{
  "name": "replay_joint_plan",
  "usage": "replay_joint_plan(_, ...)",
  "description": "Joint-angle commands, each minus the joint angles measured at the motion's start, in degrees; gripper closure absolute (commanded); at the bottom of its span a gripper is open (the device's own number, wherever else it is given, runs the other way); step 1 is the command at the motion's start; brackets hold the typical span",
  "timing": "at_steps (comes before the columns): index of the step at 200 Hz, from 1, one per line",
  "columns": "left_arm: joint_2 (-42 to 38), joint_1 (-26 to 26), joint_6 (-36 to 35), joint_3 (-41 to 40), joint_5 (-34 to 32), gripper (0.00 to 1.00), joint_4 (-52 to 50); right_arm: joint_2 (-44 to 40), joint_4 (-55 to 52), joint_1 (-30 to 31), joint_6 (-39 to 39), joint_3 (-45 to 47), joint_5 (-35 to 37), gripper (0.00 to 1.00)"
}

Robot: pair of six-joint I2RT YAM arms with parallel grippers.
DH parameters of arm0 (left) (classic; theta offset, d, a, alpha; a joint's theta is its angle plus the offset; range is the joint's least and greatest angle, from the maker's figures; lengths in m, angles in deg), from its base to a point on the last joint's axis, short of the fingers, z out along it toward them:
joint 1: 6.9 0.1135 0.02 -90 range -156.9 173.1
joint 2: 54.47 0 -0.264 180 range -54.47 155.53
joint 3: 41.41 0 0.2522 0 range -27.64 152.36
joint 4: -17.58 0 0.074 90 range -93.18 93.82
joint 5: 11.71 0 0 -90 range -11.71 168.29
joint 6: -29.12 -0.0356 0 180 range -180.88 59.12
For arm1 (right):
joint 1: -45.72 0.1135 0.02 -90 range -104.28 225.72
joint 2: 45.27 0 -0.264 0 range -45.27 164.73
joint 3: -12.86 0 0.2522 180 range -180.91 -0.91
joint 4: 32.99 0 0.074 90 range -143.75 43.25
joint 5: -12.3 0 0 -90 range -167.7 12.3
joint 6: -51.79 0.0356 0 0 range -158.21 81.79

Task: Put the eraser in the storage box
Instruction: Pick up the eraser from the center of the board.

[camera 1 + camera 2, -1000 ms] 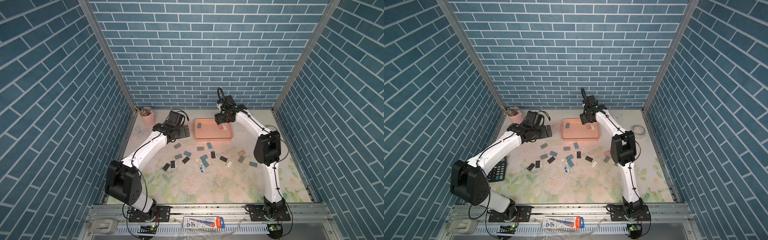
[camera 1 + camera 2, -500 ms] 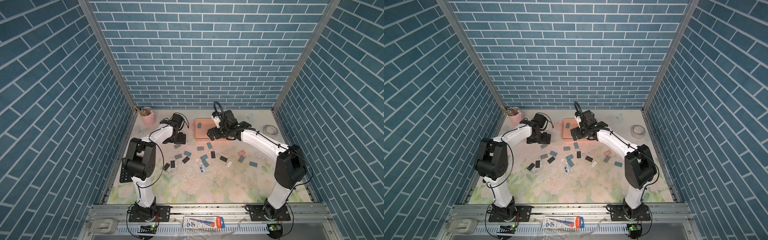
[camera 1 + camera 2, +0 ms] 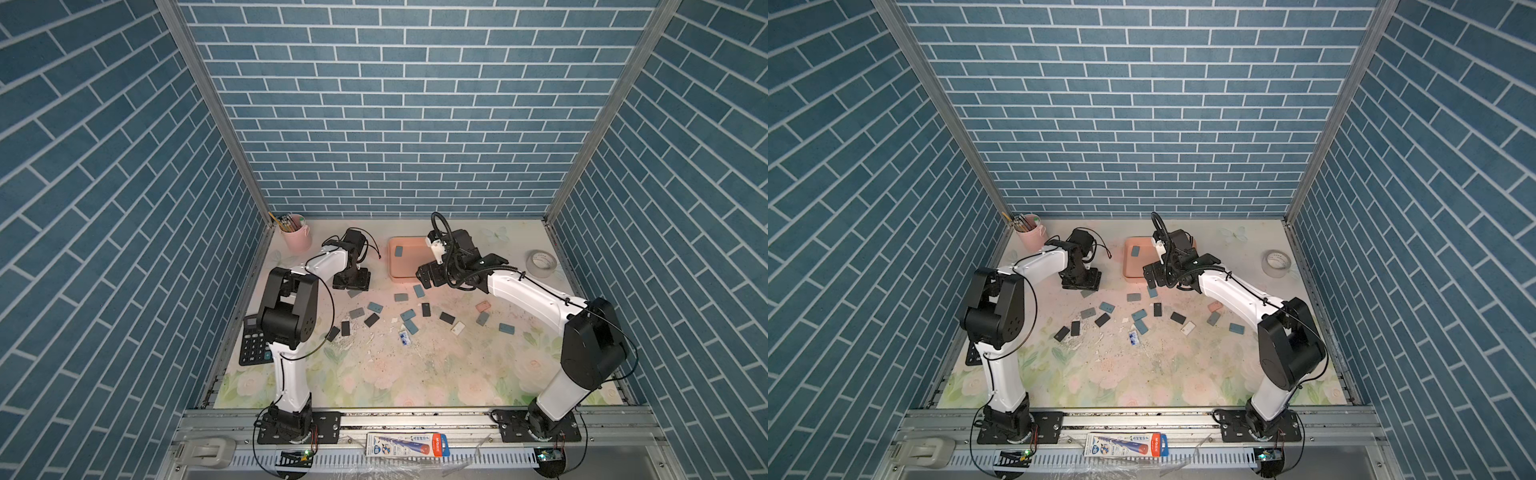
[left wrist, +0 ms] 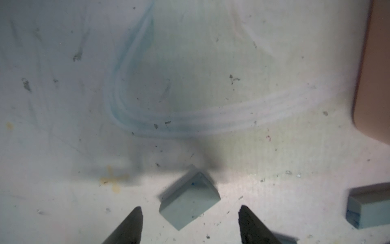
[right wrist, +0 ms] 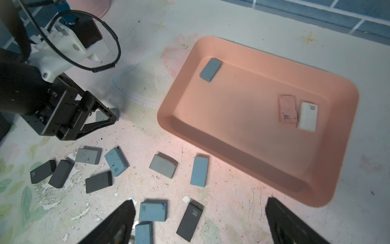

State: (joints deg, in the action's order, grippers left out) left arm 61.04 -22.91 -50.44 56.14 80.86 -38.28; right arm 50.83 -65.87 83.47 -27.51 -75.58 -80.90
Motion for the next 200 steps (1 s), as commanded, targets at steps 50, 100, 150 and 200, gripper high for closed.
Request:
replay_joint_plan(50,1.1,0.0,-0.8,-0.8,-0.7,0.41,-2.1,-1.2,0.6,-0.1,2.5,1.1,1.5,0.01)
replay_joint_plan(100,2.0,-0.4,-0.1,-1.0,-0.9,0.52,-2.4,-1.3,1.0,-0.1,2.7,1.3,1.7,0.02)
replay_joint_plan(150,4.0,-0.7,0.8,-0.6,-1.7,0.56,-2.3,-2.2,1.7,-0.1,3.0,1.9,2.0,0.01)
replay_joint_plan(200,3.4,-1.0,0.9,0.9,-0.5,0.70,-2.2,-2.9,1.8,-0.1,3.1,2.0,2.5,0.02)
